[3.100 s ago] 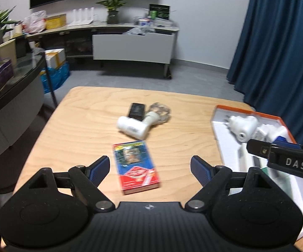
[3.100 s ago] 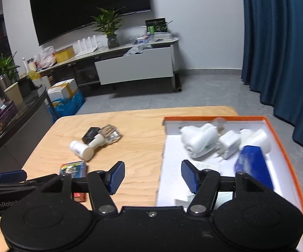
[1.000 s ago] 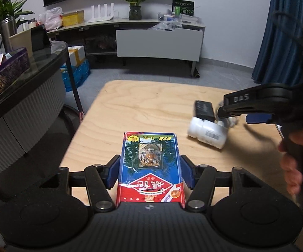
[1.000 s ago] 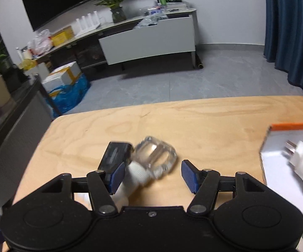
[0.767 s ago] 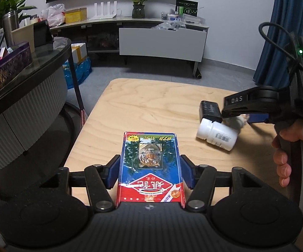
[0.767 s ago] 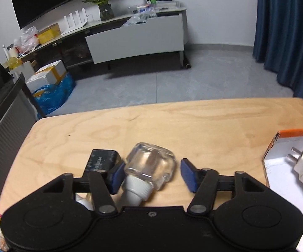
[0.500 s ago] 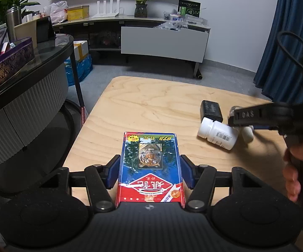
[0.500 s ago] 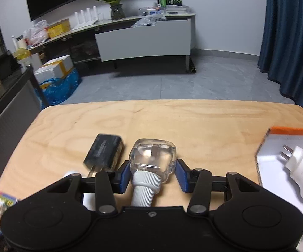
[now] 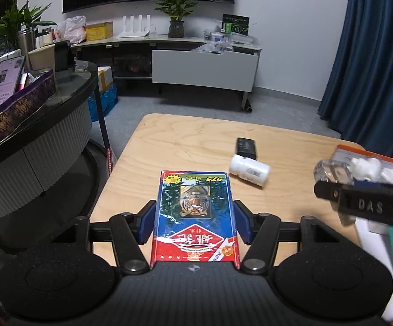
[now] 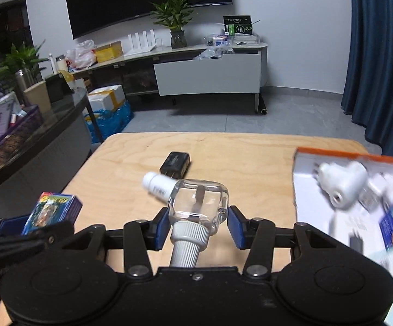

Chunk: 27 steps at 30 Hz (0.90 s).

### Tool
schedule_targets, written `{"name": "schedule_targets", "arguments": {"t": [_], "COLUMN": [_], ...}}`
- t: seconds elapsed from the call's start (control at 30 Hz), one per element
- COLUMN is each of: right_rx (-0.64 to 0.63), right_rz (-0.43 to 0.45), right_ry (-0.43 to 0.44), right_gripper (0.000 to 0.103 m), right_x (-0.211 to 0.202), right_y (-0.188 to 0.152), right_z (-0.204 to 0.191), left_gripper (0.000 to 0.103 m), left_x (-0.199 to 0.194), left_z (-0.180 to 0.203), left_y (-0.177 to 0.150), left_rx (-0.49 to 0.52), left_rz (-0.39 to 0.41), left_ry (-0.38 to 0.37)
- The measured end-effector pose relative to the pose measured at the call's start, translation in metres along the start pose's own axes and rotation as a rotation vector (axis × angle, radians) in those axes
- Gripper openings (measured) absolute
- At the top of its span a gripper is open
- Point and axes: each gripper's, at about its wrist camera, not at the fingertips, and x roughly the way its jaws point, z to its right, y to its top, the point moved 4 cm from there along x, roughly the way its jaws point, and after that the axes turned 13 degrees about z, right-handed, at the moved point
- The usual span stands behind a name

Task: Organize rigid objects
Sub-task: 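Carry the card pack and glass bottle over the white box with both grippers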

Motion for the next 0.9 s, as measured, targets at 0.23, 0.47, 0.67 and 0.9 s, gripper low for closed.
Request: {"name": "schedule_targets", "arguments": {"t": [0.23, 0.47, 0.67, 0.9], "right_rx": [0.015, 0.024, 0.039, 0.042], "right_rz": [0.026, 0.055, 0.071, 0.101], "right_ry": [-0.005, -0.020, -0.045, -0.097], "right_gripper": [0.056, 0.056, 0.056, 0.056], "right_x": [-0.064, -0.111, -0.140, -0.168], "right_y": [-0.014, -0.030, -0.043, -0.047], "right_z": [0.007, 0.018, 0.033, 0.058], "left_gripper": [0.060, 0.060, 0.060, 0.060], "left_x": [-0.037, -0.062, -0.081, -0.093], "left_z": [0.013, 0.035, 0.060, 0.086], "left_y": [-0.004, -0.005, -0.010, -0.015], "left_rx": [0.013, 0.033, 0.048, 0.082], "left_rz": [0.021, 0.054, 0.058, 0.066], "left_ry": [-0.024, -0.072, -0.129, -0.185]}}
